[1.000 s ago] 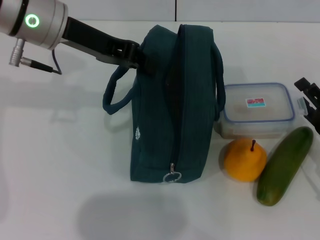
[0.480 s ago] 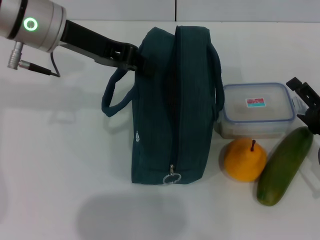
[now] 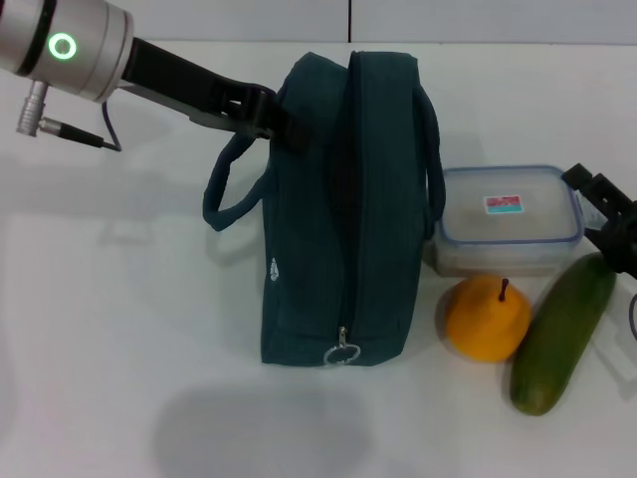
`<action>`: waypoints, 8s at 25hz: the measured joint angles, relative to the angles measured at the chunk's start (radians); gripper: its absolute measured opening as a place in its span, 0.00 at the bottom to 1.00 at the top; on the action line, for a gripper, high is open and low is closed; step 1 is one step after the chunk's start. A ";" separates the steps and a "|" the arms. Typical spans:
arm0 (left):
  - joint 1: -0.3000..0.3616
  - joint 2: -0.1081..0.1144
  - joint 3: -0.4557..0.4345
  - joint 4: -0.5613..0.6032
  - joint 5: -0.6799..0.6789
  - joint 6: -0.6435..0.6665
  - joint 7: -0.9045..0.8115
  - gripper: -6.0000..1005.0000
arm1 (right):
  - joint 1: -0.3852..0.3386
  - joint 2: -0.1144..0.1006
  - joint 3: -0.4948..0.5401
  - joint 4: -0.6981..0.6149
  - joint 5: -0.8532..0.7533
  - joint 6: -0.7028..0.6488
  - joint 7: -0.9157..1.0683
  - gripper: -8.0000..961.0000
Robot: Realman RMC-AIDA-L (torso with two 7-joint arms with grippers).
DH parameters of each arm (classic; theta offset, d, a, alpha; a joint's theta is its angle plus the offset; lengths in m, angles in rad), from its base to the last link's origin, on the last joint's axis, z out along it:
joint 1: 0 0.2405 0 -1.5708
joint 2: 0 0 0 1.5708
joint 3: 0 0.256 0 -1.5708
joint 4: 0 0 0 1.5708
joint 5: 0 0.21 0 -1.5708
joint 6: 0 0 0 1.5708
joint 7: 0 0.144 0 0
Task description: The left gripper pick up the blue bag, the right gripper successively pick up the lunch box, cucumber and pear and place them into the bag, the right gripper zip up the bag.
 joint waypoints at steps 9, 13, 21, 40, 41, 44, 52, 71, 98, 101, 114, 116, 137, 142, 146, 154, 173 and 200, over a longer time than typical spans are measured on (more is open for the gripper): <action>-0.003 0.000 0.000 0.000 0.000 -0.001 0.003 0.06 | -0.007 -0.001 -0.006 -0.007 0.000 -0.001 0.013 0.52; -0.003 0.000 0.000 0.000 0.000 -0.001 0.003 0.06 | -0.008 -0.001 -0.003 -0.008 0.000 -0.003 0.014 0.36; -0.003 0.000 0.000 0.000 0.000 -0.001 0.003 0.06 | -0.008 -0.005 -0.008 -0.011 0.000 -0.006 0.015 0.21; -0.008 0.002 -0.001 0.000 0.000 -0.003 0.006 0.06 | -0.026 -0.007 -0.003 -0.062 0.011 -0.104 0.044 0.07; -0.008 0.002 -0.001 0.000 0.000 -0.003 0.006 0.06 | -0.026 -0.007 -0.003 -0.062 0.011 -0.102 0.044 0.06; -0.008 0.002 0.000 0.000 0.000 -0.003 0.007 0.06 | -0.025 -0.007 -0.004 -0.062 0.010 -0.101 0.044 0.03; -0.004 0.003 -0.003 0.000 0.000 -0.004 0.017 0.06 | -0.025 -0.004 -0.006 -0.063 0.005 -0.077 0.044 0.04; 0.003 -0.003 0.001 0.000 0.000 -0.004 0.034 0.06 | -0.052 -0.006 -0.023 -0.062 0.007 -0.080 0.044 0.11; 0.000 -0.005 0.008 0.000 0.006 -0.002 0.035 0.06 | -0.116 -0.013 -0.085 -0.126 0.001 -0.085 0.033 0.23; -0.001 -0.005 0.009 0.000 0.007 -0.002 0.041 0.06 | -0.119 -0.014 -0.107 -0.136 0.001 -0.103 0.033 0.29; -0.005 -0.004 0.009 -0.012 0.009 -0.002 0.050 0.06 | -0.149 -0.021 -0.132 -0.179 0.009 -0.153 0.043 0.64; -0.004 -0.005 0.013 -0.013 0.009 -0.002 0.050 0.06 | -0.145 -0.019 -0.128 -0.172 0.010 -0.148 0.044 0.71; 0.001 -0.005 0.018 -0.014 0.004 -0.002 0.075 0.06 | -0.081 -0.014 -0.159 -0.201 0.005 -0.044 0.020 0.88; 0.001 -0.005 0.018 -0.014 0.004 -0.003 0.075 0.06 | -0.078 -0.013 -0.175 -0.193 0.004 -0.044 0.020 0.88; 0.000 -0.005 0.018 -0.014 0.007 -0.003 0.079 0.06 | -0.078 -0.012 -0.177 -0.164 0.003 -0.065 0.020 0.88; -0.011 -0.005 0.013 -0.037 0.009 -0.005 0.092 0.06 | -0.079 -0.010 -0.177 -0.154 0.007 -0.092 0.022 0.88; -0.011 -0.005 0.012 -0.038 0.007 -0.005 0.099 0.06 | -0.054 -0.003 -0.165 -0.079 0.011 -0.050 0.024 0.84; -0.015 -0.003 0.012 -0.038 0.009 -0.015 0.101 0.06 | -0.057 -0.004 -0.138 -0.077 0.014 -0.050 0.045 0.38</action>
